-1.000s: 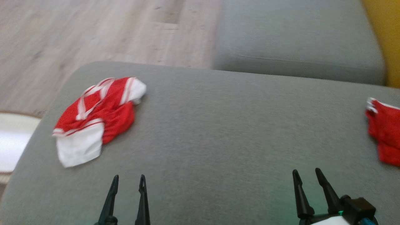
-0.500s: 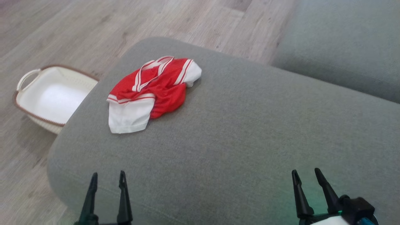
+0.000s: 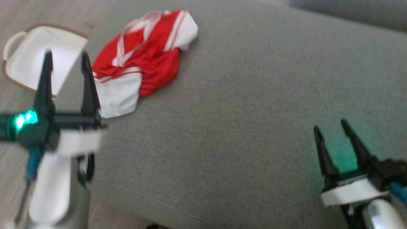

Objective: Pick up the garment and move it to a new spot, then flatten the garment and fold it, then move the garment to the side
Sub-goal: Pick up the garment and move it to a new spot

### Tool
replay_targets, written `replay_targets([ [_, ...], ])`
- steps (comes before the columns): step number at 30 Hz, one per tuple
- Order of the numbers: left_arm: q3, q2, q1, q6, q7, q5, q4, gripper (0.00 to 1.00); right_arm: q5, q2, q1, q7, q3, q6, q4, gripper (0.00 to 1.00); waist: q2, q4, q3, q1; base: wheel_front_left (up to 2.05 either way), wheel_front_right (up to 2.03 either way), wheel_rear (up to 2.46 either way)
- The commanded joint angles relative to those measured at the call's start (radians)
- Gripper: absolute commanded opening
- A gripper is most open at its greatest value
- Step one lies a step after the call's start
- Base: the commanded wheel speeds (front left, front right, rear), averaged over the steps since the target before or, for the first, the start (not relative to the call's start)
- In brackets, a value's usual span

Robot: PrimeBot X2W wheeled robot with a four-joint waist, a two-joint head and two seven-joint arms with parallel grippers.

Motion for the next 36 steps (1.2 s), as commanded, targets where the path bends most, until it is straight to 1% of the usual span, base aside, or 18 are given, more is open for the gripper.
replay_targets([
  [1,0.039,0.048,-0.117,-0.028,-0.004,-0.009,0.06,1.0,-0.008,-0.04,-0.055,-0.011,0.022,-0.001,-0.051,1.0,0.0,-0.063,0.128,-0.0004,0.0,0.0,0.0],
  [4,0.029,0.079,-0.293,-0.064,0.005,-0.021,0.233,1.0,-0.009,-0.08,-0.092,-0.011,0.014,-0.001,-0.08,1.0,0.0,-0.083,0.196,-0.0004,0.0,0.0,0.0],
  [5,0.029,0.079,-0.293,-0.064,0.005,-0.021,0.233,1.0,-0.009,-0.08,-0.092,-0.011,0.014,-0.001,-0.08,1.0,0.0,-0.083,0.196,-0.0004,0.0,0.0,0.0],
  [6,0.02,0.082,-0.354,-0.073,0.013,-0.025,0.29,1.0,-0.009,-0.094,-0.101,-0.011,0.009,-0.001,-0.091,1.0,0.0,-0.086,0.215,-0.0004,0.0,0.0,0.0],
  [9,0.012,0.097,-0.522,-0.09,0.07,-0.044,0.467,1.0,-0.012,-0.134,-0.125,-0.011,0.005,-0.001,-0.12,1.0,0.0,-0.102,0.278,-0.0004,0.0,0.0,0.0],
  [13,0.008,0.109,-0.692,-0.106,0.15,-0.084,0.69,1.0,-0.018,-0.173,-0.14,-0.011,0.002,-0.001,-0.151,1.0,0.0,-0.121,0.343,-0.0004,0.0,0.0,0.0],
  [17,0.018,0.124,-0.78,-0.111,0.223,-0.117,0.887,1.0,-0.016,-0.194,-0.158,-0.011,0.01,-0.001,-0.174,1.0,0.0,-0.151,0.392,-0.0004,0.0,0.0,0.0],
  [21,0.032,0.129,-0.809,-0.115,0.283,-0.156,1.035,1.0,-0.016,-0.196,-0.181,-0.011,0.018,-0.001,-0.184,1.0,0.0,-0.177,0.421,-0.0004,0.0,0.0,0.0],
  [22,0.035,0.128,-0.812,-0.117,0.29,-0.166,1.062,0.85,-0.016,-0.195,-0.184,-0.011,0.018,-0.001,-0.185,1.0,0.0,-0.181,0.423,-0.0004,0.0,0.0,0.0],
  [24,0.031,0.133,-0.814,-0.119,0.283,-0.176,1.1,0.15,-0.017,-0.189,-0.186,-0.011,0.012,-0.001,-0.187,1.0,0.0,-0.186,0.426,-0.0004,0.0,0.0,0.0],
  [25,0.029,0.14,-0.815,-0.119,0.26,-0.175,1.11,0.0,-0.017,-0.185,-0.187,-0.011,0.011,-0.001,-0.188,1.0,0.0,-0.189,0.425,-0.0004,0.0,0.0,0.0],
  [28,0.018,0.166,-0.819,-0.111,0.163,-0.159,1.124,0.0,-0.017,-0.17,-0.19,-0.011,0.01,-0.001,-0.183,1.0,0.0,-0.196,0.404,-0.0004,0.0,0.0,0.0],
  [31,0.004,0.189,-0.846,-0.105,0.069,-0.141,1.123,0.0,-0.013,-0.149,-0.195,-0.011,0.014,-0.001,-0.173,1.0,0.0,-0.198,0.355,-0.0004,0.0,0.0,0.0],
  [36,-0.041,0.225,-0.899,-0.11,0.015,-0.101,1.1,0.0,0.005,-0.088,-0.203,-0.011,0.042,-0.001,-0.14,1.0,0.0,-0.228,0.211,-0.0004,0.0,0.0,0.0],
])
